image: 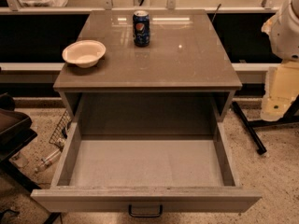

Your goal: Place pepsi can into top drawer

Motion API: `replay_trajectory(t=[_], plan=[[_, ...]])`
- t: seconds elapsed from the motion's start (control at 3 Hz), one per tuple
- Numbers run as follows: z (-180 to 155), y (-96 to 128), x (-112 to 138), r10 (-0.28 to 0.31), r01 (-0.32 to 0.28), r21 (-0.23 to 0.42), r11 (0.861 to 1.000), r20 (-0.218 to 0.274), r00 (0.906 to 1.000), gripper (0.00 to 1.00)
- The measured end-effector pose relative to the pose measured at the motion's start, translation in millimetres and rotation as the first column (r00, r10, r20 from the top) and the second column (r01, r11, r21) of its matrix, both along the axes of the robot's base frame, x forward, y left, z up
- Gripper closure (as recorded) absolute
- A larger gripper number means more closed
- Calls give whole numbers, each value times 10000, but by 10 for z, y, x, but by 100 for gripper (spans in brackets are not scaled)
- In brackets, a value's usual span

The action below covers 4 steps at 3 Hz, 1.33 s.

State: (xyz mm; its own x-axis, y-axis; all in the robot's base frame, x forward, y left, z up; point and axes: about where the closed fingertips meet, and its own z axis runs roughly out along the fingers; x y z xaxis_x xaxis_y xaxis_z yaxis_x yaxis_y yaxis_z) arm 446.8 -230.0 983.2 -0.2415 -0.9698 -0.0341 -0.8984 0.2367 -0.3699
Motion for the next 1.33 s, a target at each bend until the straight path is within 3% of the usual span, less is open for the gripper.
replay_trajectory(t=[0.33,0.67,1.0,1.33], plan=[[0,0,0,0,0,0,10000,0,10000,0],[49,267,359,560,-594,1065,9925,352,9978,0],[166,561,952,971,-1288,3014,9447,1178,9883,0],[305,939,1628,1110,-2353,5530,7993,2489,9621,0]])
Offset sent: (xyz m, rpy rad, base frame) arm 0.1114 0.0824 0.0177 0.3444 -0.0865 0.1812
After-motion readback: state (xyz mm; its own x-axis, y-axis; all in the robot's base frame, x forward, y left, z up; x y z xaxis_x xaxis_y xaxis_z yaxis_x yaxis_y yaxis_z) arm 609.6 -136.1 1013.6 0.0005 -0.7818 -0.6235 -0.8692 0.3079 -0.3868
